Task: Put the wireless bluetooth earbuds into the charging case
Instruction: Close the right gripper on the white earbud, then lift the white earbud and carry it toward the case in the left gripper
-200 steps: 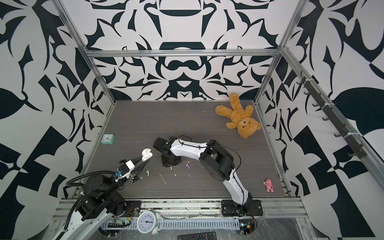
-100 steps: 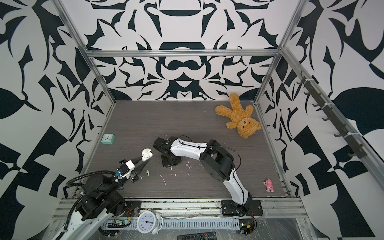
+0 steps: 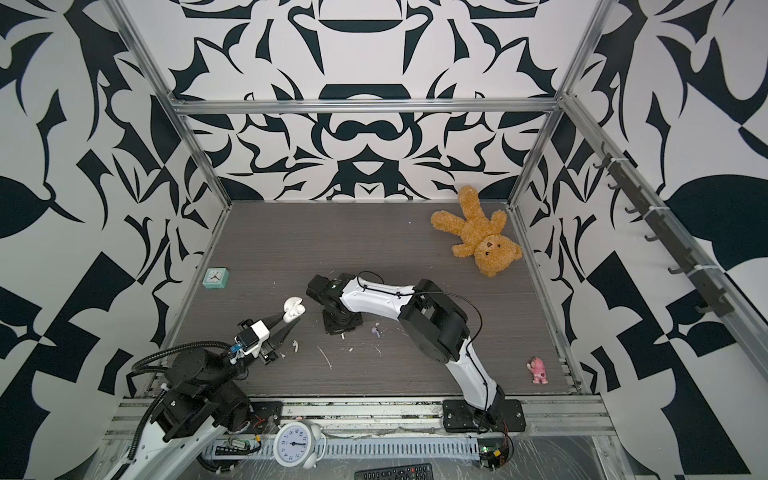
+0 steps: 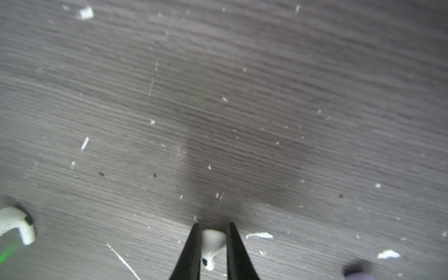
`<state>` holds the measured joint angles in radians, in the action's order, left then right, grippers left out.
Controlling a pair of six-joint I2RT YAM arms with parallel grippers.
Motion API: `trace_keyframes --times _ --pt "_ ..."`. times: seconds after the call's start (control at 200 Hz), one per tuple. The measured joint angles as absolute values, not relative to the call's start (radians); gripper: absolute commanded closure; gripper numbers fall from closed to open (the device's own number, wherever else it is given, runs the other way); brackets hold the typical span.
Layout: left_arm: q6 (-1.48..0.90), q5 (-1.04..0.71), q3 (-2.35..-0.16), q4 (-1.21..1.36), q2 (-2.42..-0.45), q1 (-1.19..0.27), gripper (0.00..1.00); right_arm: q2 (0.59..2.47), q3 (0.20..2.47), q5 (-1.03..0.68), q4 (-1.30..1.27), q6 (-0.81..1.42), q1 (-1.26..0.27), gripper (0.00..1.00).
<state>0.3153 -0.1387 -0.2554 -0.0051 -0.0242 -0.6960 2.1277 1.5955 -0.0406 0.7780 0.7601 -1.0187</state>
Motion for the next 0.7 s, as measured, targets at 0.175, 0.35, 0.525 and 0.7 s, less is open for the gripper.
trace_keyframes --times 0.175,0.35,0.525,0.7 --pt "0.315 -0.139 -0.255 -0.005 -0.024 -0.696 1.0 2.094 1.546 -0.045 0.738 0.76 -1.018 0.81" --pt "0.315 -0.139 -0.255 -0.005 -0.024 -0.696 1.0 2.041 1.496 -0.064 0.685 0.76 -1.011 0.81" --pt "0.315 -0.139 -0.255 -0.005 -0.025 -0.696 1.0 2.006 1.484 -0.079 0.638 0.76 -1.007 0.81" --pt "0.315 -0.139 -0.255 -0.005 -0.028 -0.696 1.0 1.949 1.436 -0.078 0.596 0.76 -1.001 0.8"
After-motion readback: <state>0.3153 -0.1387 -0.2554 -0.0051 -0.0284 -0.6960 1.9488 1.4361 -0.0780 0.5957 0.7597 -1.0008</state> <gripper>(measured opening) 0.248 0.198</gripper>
